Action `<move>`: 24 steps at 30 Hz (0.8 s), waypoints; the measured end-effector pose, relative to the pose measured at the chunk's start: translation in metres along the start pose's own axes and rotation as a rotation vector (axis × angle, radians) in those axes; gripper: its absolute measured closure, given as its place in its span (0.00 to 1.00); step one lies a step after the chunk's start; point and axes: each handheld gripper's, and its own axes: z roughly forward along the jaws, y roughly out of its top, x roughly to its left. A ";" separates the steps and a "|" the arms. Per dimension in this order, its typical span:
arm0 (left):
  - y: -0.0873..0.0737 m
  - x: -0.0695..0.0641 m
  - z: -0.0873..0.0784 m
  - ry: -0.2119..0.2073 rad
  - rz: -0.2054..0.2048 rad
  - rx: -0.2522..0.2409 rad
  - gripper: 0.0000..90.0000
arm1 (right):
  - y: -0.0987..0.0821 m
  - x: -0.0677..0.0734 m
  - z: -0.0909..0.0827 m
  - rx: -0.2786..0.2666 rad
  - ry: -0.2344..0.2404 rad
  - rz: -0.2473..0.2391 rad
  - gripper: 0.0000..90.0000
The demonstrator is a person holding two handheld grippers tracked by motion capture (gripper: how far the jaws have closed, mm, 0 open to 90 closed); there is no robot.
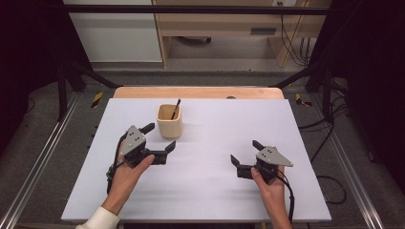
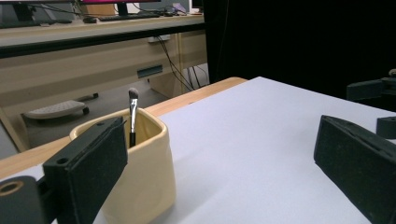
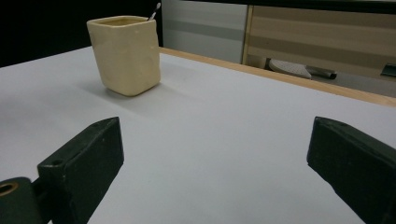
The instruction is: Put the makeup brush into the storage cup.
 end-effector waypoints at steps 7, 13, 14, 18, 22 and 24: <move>-0.011 -0.002 -0.013 -0.017 0.040 -0.013 0.03 | 0.000 0.002 0.002 0.006 -0.016 -0.031 0.06; -0.018 -0.001 -0.024 -0.030 0.093 -0.004 0.03 | 0.004 0.011 0.007 -0.024 -0.046 -0.078 0.07; -0.020 0.000 -0.027 -0.031 0.095 -0.004 0.03 | 0.006 0.012 0.007 -0.018 -0.037 -0.085 0.08; -0.025 0.003 -0.036 -0.023 0.093 -0.003 0.03 | 0.009 0.011 0.006 0.011 -0.025 -0.109 0.09; -0.030 0.009 -0.044 -0.003 0.079 -0.002 0.03 | 0.011 0.007 0.001 0.017 -0.036 -0.127 0.08; -0.032 0.013 -0.048 0.010 0.076 0.001 0.03 | 0.011 0.004 -0.004 0.028 -0.034 -0.130 0.08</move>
